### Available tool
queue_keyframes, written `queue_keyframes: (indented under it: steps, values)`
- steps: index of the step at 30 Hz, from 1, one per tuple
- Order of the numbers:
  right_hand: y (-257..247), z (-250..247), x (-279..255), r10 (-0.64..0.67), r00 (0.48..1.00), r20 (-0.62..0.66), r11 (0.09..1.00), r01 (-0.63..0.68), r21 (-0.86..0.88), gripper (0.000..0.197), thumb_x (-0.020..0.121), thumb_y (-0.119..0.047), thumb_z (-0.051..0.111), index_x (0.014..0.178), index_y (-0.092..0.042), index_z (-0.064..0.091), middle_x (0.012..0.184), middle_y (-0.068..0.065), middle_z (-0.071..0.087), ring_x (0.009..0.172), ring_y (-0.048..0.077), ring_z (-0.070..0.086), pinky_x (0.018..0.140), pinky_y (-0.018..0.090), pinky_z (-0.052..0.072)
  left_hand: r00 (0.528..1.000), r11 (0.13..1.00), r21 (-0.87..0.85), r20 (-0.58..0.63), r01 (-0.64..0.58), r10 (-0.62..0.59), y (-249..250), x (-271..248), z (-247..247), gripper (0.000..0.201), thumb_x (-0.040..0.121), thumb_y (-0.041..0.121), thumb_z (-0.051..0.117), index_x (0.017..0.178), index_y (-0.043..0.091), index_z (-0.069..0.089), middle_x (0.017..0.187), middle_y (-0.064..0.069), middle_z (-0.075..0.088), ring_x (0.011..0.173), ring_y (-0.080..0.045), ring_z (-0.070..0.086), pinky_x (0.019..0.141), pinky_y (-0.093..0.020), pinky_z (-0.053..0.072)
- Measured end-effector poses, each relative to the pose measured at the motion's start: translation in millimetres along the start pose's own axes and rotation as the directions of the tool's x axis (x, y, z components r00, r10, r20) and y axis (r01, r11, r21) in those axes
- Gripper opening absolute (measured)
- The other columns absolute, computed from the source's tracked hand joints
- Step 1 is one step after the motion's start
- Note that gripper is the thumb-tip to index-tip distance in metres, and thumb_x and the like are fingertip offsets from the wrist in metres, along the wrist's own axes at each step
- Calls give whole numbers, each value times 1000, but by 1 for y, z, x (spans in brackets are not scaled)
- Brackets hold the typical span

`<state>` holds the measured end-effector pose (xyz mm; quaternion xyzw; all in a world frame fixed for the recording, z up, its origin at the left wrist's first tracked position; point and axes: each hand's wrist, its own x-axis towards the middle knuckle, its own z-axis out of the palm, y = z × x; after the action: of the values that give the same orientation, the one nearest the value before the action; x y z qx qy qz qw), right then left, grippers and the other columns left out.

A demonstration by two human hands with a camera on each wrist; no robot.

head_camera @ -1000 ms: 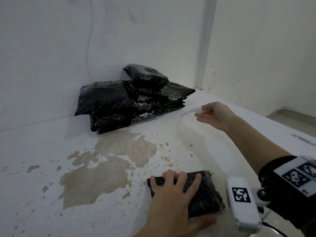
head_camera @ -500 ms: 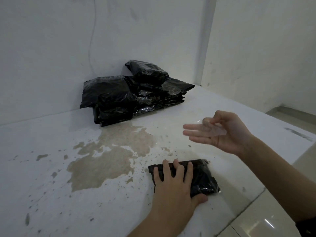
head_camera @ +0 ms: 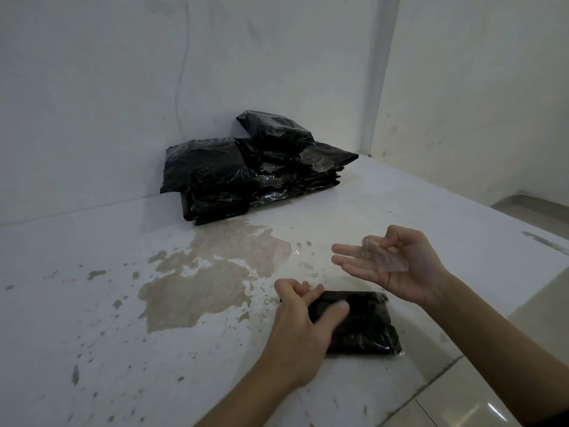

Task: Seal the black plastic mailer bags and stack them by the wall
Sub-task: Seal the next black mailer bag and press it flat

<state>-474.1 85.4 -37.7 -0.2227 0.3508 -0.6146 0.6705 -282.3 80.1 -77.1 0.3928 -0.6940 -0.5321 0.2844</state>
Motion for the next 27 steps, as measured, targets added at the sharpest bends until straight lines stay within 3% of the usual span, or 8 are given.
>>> queue_keyframes:
  steps: [3,6,9,14,17,19,22,27]
  values:
    - [0,-1,-3,-14,1000,-12,1000,14,21,46,21,2,75,53,-7,42,110,38,60,93,51,64,61,46,58,995,983,-163,-42,79,-87,7,3,-6,50,89,61,48,104,14,38,105,15,52,107,-2,49,81,-15,31]
    - [2,-3,-7,-7,1000,-29,1000,8,26,52,19,3,75,56,-8,40,108,38,61,91,52,64,60,47,58,988,963,-227,-19,143,-151,8,5,-11,94,69,88,25,127,18,48,100,28,58,98,13,46,88,-15,22]
    - [4,-3,-12,1,1000,-20,1000,-1,5,50,19,3,76,53,-8,41,107,37,62,90,51,65,60,47,59,968,938,-246,3,245,-253,7,11,-14,91,75,77,10,126,22,60,106,32,54,115,4,41,104,-27,15]
    - [3,-2,-18,-3,999,-53,994,-3,-112,39,25,-1,73,48,-8,43,108,37,62,92,52,64,64,46,59,961,937,-280,-123,207,-249,2,18,-10,38,103,44,18,109,24,50,90,21,72,113,-1,53,96,-24,24]
    - [-3,2,-23,-24,989,-144,968,-13,-252,17,64,-5,53,52,-10,41,105,33,65,92,48,66,65,41,60,959,946,-264,-158,189,-236,0,19,-10,26,105,34,23,94,25,45,95,16,73,114,-7,55,98,-27,29]
    - [-6,-1,-27,-77,967,-245,917,-28,-398,25,82,0,37,59,-8,43,101,28,69,86,39,70,63,35,59,958,952,-252,-178,176,-224,-1,19,-10,27,105,32,25,94,21,47,98,15,72,113,-9,56,102,-31,32]
    - [-7,-11,-33,-72,941,-331,821,-133,-556,23,88,-1,43,81,11,61,92,21,72,73,23,70,61,28,54,958,960,-235,-202,153,-202,-3,20,-11,27,104,31,29,94,14,47,103,15,71,115,-10,56,106,-35,33]
    - [-5,-17,-39,-90,924,-371,723,-195,-662,36,86,4,50,99,37,42,80,24,67,72,16,69,61,21,54,957,966,-227,-230,121,-174,-3,19,-9,24,103,29,33,87,13,44,106,11,70,113,-8,57,95,-27,30]
